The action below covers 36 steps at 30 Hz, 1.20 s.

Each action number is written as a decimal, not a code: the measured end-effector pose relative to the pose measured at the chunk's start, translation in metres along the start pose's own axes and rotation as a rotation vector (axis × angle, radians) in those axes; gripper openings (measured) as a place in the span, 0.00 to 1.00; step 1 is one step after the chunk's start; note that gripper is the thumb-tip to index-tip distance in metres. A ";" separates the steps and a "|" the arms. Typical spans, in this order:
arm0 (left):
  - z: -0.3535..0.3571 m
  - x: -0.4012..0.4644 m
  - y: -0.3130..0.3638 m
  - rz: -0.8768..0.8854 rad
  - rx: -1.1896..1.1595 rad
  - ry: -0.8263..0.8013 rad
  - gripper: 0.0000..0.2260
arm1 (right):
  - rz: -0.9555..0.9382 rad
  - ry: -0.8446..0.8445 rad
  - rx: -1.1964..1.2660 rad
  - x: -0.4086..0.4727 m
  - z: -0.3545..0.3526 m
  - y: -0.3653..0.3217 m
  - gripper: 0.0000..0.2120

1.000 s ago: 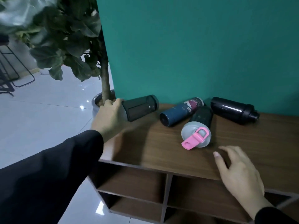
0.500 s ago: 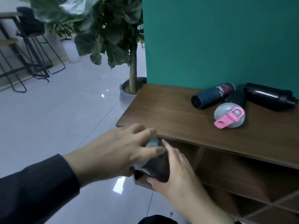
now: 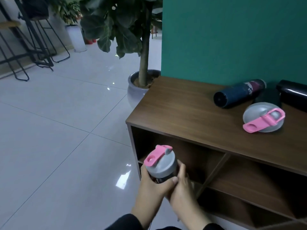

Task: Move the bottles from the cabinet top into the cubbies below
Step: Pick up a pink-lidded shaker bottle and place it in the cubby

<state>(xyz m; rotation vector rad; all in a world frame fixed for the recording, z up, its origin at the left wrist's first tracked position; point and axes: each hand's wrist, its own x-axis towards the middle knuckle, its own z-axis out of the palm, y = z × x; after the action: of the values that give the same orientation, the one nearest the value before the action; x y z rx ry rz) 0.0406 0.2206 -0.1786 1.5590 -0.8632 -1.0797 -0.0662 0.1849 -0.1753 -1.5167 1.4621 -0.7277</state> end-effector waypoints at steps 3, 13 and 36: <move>0.012 0.029 -0.008 -0.009 -0.064 0.083 0.40 | 0.020 -0.103 -0.022 0.014 0.009 0.003 0.23; -0.007 0.107 -0.015 0.058 0.126 -0.099 0.35 | 0.100 -0.249 -0.046 0.070 0.010 0.014 0.23; -0.009 0.103 -0.058 0.015 0.454 0.145 0.19 | 0.075 -0.251 -0.161 0.069 -0.002 0.026 0.22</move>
<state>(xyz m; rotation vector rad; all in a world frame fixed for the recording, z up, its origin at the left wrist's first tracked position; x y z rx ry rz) 0.0855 0.1434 -0.2569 1.9730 -1.0669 -0.7787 -0.0710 0.1188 -0.2083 -1.6015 1.4035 -0.3659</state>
